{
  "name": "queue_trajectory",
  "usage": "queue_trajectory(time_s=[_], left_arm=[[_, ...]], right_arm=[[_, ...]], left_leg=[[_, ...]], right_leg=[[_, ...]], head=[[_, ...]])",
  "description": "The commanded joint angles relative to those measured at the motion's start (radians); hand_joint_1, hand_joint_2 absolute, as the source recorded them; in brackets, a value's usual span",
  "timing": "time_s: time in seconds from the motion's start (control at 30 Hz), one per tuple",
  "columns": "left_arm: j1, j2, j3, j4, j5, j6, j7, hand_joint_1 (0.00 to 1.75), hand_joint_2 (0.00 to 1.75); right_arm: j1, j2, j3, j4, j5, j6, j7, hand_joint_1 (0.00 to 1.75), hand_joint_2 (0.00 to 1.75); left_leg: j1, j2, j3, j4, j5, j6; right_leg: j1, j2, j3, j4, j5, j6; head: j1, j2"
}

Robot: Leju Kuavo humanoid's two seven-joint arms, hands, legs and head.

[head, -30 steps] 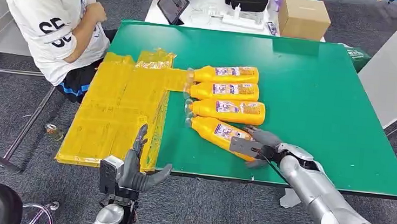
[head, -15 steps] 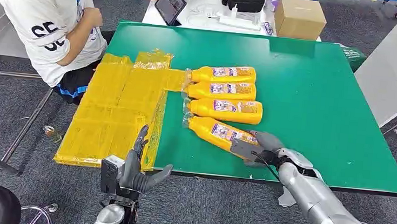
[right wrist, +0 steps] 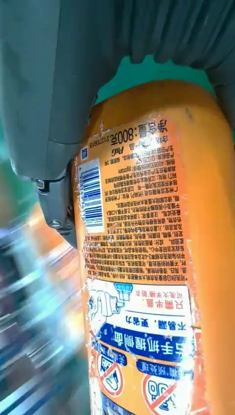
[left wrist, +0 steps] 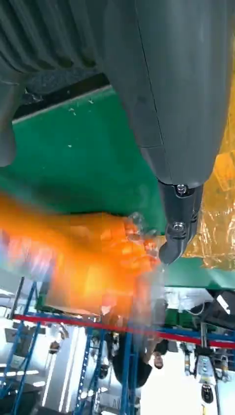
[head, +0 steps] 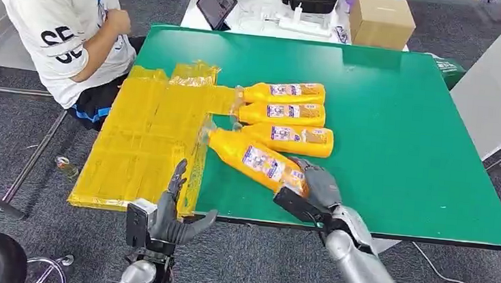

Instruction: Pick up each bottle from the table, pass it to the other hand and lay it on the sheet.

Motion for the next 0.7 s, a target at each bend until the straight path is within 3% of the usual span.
queue_trajectory(time_s=[0.03,0.17,0.37,0.47,0.53,0.63,0.67,0.7], left_arm=[[0.01,-0.005,-0.052,-0.068,0.155,-0.094,0.06,0.0,1.75],[0.019,0.011,-0.082,-0.114,0.221,-0.096,0.081,0.0,1.75],[0.042,0.022,-0.083,-0.157,0.272,-0.112,0.093,0.0,1.75],[0.054,0.032,-0.093,-0.173,0.327,-0.168,0.115,0.0,1.75],[0.063,0.051,-0.121,-0.188,0.432,-0.305,0.143,0.0,1.75],[0.073,0.059,-0.142,-0.209,0.478,-0.366,0.153,0.0,1.75],[0.073,0.059,-0.142,-0.209,0.478,-0.366,0.153,0.0,1.75],[0.073,0.059,-0.142,-0.209,0.478,-0.366,0.153,0.0,1.75]], right_arm=[[0.292,0.243,-0.251,-0.553,-0.047,-0.342,-0.257,1.75,1.75],[0.341,0.282,-0.312,-0.589,-0.1,-0.342,-0.271,1.75,1.75],[0.338,0.25,-0.282,-0.491,-0.195,-0.342,-0.271,1.75,1.75],[0.329,0.236,-0.248,-0.406,-0.24,-0.259,-0.271,1.75,1.75],[0.326,0.229,-0.197,-0.295,-0.245,-0.117,-0.271,1.75,1.75],[0.324,0.231,-0.143,-0.223,-0.257,-0.084,-0.271,1.75,1.75],[0.324,0.231,-0.143,-0.223,-0.257,-0.084,-0.271,1.75,1.75],[0.324,0.231,-0.143,-0.223,-0.257,-0.084,-0.271,1.75,1.75]], left_leg=[[0.001,-0.002,0.001,0.001,-0.003,0.0],[0.001,-0.003,0.002,0.001,-0.004,0.002],[0.0,-0.001,0.0,-0.001,-0.004,0.0],[0.0,0.0,0.004,-0.002,-0.005,0.0],[0.0,0.0,0.003,-0.002,-0.004,0.0],[0.001,0.0,0.002,-0.002,-0.004,-0.001],[0.001,0.002,0.008,-0.004,-0.006,0.0],[0.001,0.0,0.002,-0.002,-0.004,-0.001]], right_leg=[[0.001,-0.003,0.001,0.001,-0.004,-0.004],[0.002,-0.004,0.004,0.0,-0.007,-0.002],[0.0,-0.001,0.001,-0.001,-0.004,-0.001],[0.001,0.0,0.004,-0.003,-0.004,-0.002],[0.001,0.0,0.003,-0.003,-0.004,-0.002],[0.001,0.001,0.002,-0.003,-0.003,-0.001],[0.002,0.001,0.008,-0.005,-0.005,-0.003],[0.001,0.001,0.002,-0.003,-0.003,-0.001]], head=[[-0.001,0.0],[0.0,0.0],[0.0,0.0],[0.001,0.0],[0.0,0.0],[0.0,0.0],[0.0,0.0],[0.0,0.0]])
